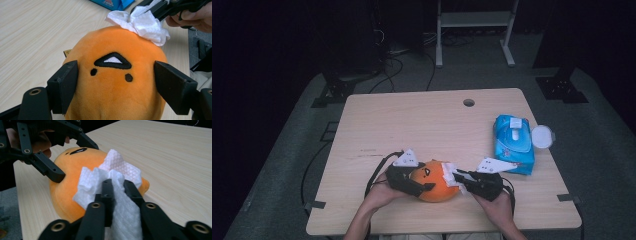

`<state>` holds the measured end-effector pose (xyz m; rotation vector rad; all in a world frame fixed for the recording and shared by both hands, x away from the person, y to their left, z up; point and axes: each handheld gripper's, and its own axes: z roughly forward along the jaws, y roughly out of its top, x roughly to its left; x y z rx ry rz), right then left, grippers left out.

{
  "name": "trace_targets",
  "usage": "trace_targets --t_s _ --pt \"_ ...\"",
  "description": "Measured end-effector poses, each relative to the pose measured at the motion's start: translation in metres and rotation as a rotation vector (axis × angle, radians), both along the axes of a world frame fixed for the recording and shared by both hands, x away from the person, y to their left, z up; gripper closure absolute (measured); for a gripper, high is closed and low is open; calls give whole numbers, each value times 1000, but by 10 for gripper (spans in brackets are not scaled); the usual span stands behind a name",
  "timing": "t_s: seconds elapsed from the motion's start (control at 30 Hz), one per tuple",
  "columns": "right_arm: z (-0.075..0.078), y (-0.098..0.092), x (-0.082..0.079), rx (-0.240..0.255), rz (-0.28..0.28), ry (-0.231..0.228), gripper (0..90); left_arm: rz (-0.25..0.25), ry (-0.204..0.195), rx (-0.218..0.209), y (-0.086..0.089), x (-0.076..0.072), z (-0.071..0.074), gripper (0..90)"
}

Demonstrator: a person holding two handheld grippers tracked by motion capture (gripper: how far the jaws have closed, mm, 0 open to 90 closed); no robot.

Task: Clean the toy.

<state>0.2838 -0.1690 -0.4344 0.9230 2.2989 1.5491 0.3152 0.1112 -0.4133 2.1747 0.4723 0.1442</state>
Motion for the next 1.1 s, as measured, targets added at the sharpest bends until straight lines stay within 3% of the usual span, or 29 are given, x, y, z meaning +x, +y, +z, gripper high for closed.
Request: trace_targets --t_s 0.2,0.4,0.47,0.6,0.7,0.8,0.9,1.0,1.1 --pt "8 -7 -2 43 24 -8 679 -7 -10 13 0 -1 1 219" --pt "4 3 -3 45 107 16 564 -29 -17 16 -3 -3 0 236" --pt "2 8 -4 23 115 13 554 -49 -31 22 -5 -5 0 260" --pt "-4 14 -5 -19 98 -13 650 -58 -37 31 -6 -6 0 269" --pt "-5 4 0 15 87 13 755 -23 -10 16 -3 -3 1 208" --pt "-7 -4 4 4 38 23 777 -8 7 18 -3 0 1 172" --pt "-4 -1 2 21 32 31 785 -46 -52 38 -7 -5 0 266" --pt "6 12 -6 40 83 -15 785 -76 -85 34 -13 -11 0 296" --pt "6 14 -6 20 81 -30 787 -59 -68 28 -10 -9 3 247"
